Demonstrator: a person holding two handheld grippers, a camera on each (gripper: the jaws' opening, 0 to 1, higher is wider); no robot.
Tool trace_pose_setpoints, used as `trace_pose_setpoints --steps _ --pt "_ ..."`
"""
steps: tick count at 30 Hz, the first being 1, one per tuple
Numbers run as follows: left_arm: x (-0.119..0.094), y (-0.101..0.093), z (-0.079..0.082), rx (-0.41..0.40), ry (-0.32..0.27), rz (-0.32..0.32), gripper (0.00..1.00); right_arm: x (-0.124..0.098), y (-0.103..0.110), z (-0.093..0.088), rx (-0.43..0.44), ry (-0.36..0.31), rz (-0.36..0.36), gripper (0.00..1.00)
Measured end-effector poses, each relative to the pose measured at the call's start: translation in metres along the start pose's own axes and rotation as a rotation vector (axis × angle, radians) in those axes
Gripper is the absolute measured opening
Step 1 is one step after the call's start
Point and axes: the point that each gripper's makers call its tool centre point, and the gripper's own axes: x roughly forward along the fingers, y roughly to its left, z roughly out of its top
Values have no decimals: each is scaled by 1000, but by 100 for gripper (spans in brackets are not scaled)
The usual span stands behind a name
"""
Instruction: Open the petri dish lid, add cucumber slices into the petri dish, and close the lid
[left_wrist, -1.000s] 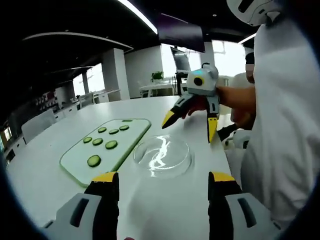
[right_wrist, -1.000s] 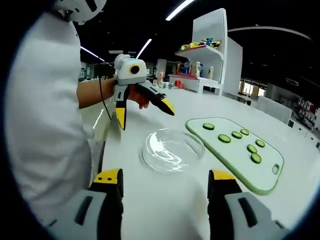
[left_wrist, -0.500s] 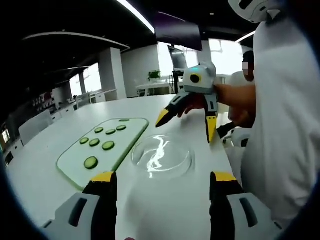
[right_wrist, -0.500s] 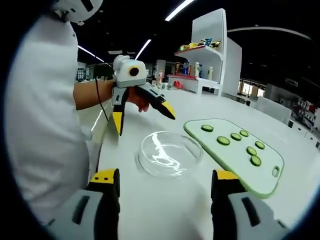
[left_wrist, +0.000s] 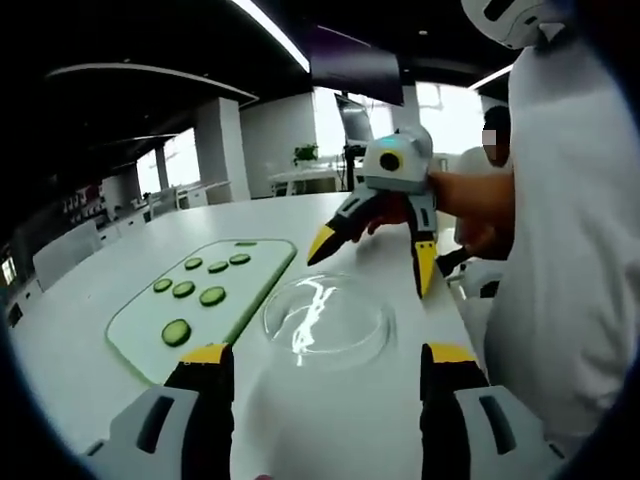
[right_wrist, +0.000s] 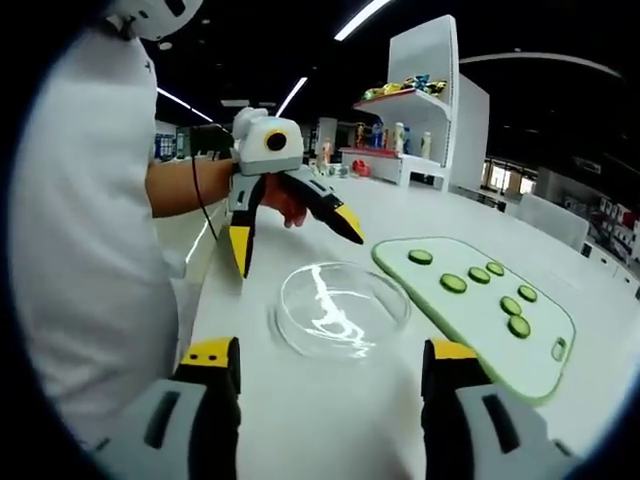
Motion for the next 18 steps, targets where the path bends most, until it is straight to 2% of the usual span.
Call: trace_pose_setpoints --steps 8,13,18 --pt "5 1 4 -9 -22 -15 75 3 0 1 -10 6 5 73" --pt "11 2 1 -5 -2 -27 75 6 -4 10 9 -39 -17 70" --pt "14 2 0 -5 4 -33 75 8 -5 11 12 -43 -8 70"
